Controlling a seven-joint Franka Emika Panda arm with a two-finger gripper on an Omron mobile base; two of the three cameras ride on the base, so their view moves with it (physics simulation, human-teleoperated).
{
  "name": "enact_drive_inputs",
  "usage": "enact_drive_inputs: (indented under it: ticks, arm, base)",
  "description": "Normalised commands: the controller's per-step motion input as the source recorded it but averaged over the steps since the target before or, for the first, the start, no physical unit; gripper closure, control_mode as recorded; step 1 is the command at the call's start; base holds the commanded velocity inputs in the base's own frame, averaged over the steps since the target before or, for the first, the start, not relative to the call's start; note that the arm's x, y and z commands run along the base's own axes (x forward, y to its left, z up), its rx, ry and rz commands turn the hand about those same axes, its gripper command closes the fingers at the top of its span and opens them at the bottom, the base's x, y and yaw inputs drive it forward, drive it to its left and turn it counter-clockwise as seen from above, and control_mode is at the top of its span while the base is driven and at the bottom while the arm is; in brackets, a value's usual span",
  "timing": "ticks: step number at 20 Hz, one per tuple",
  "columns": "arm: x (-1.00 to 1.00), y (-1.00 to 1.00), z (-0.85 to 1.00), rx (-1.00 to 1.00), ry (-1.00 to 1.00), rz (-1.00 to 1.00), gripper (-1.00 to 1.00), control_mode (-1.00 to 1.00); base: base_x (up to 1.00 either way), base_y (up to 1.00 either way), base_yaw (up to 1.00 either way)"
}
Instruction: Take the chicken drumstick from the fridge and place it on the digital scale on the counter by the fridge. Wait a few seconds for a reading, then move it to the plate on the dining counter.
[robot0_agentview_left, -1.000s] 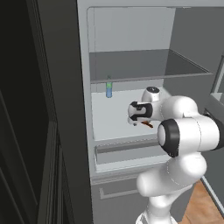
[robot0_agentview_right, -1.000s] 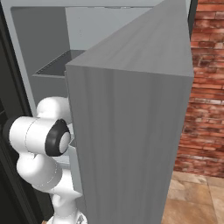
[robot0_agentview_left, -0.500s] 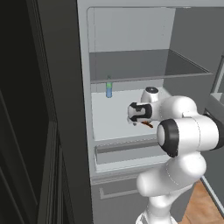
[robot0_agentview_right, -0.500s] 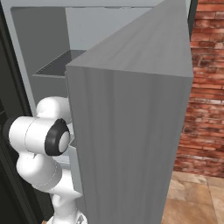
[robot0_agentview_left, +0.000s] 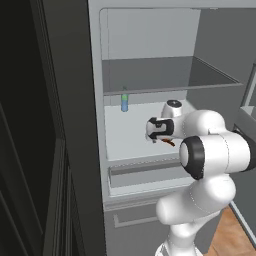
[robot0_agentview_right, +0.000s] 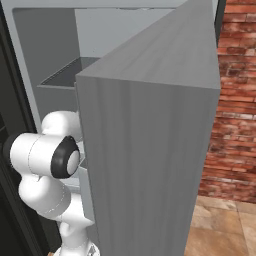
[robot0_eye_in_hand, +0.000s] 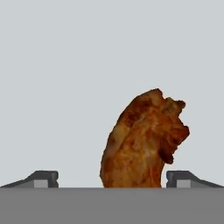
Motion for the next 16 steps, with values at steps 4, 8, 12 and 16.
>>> enact_drive_inputs:
  ticks: [4,8,12,16]
  arm:
    - [0.00,0.00,-0.06,0.00,-0.01,0.00,1.00,-1.00]
    - [0.00,0.00,0.00,0.00,0.00,0.00,1.00,-1.00]
    - [0.00,0.00,0.00,0.00,0.00,0.00,1.00,-1.00]
    - [-0.20,0.00,0.00,0.00,-0.01,0.00,1.00,-1.00]
  base:
    - [0.00,0.00,0.00]
    - [0.00,0.00,0.00]
    - [0.00,0.00,0.00]
    - [0.00,0.00,0.00]
